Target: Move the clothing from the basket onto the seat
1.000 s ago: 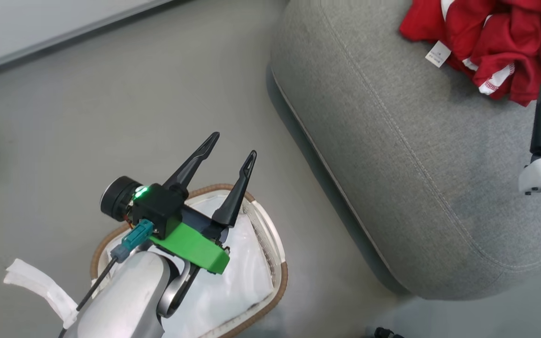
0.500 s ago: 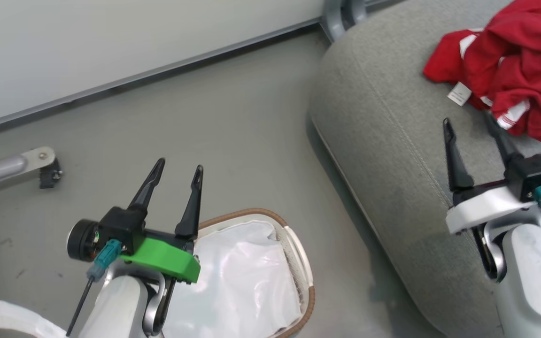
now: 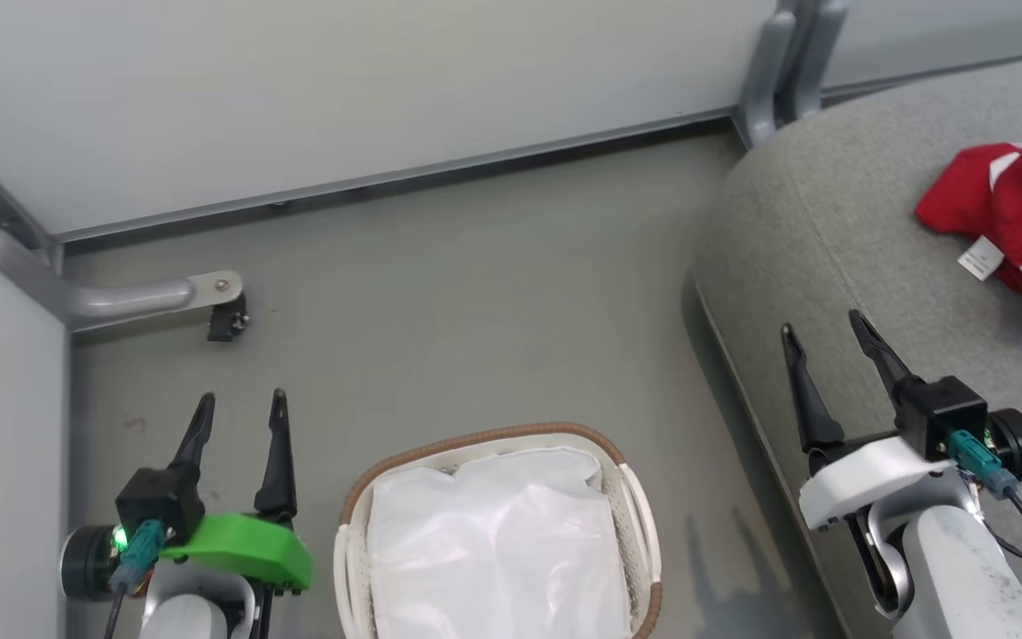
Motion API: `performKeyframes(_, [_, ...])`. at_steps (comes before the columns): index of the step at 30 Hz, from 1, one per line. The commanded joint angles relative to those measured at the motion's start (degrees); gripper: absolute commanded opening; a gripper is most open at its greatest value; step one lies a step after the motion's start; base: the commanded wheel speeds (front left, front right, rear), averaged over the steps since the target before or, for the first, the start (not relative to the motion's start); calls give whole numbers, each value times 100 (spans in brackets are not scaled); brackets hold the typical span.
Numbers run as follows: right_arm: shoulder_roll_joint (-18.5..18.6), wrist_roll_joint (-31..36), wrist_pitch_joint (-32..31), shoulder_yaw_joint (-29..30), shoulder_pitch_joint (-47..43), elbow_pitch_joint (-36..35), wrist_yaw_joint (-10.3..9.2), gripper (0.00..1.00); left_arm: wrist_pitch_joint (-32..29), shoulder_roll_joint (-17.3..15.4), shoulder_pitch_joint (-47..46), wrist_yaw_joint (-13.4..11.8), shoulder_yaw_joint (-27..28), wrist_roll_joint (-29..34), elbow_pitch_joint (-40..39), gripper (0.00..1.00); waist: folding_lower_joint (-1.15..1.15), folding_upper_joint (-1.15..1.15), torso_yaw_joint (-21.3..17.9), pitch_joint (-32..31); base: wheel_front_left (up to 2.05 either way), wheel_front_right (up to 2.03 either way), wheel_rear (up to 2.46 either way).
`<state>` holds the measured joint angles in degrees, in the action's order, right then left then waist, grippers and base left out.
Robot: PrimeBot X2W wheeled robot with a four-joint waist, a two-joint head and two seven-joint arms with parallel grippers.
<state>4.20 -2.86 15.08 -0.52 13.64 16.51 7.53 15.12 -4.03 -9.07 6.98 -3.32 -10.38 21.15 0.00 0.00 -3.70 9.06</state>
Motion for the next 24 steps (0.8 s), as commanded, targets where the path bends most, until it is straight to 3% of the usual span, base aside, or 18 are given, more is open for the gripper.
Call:
performKeyframes(1, [-1,-14,12,68,-129,-25,-8,100,5,48,145,-22,88,50,50,100,0,0,271,-226,0,0,0])
performKeyframes(10, [-102,-46,12,249,-564,38,-8,100,5,101,561,31,437,2,151,100,0,0,405,-507,0,0,0])
performKeyframes(20, [-118,-139,12,223,-881,125,-8,100,5,109,894,51,396,-308,146,100,0,0,403,-761,0,0,0])
performKeyframes(21, [-133,-128,0,213,-819,115,0,0,0,110,823,31,385,-320,144,0,0,0,402,-752,0,0,0])
performKeyframes(24, [-171,-135,-14,208,-879,264,0,0,-6,129,859,30,364,-327,288,0,0,0,403,-758,0,0,0])
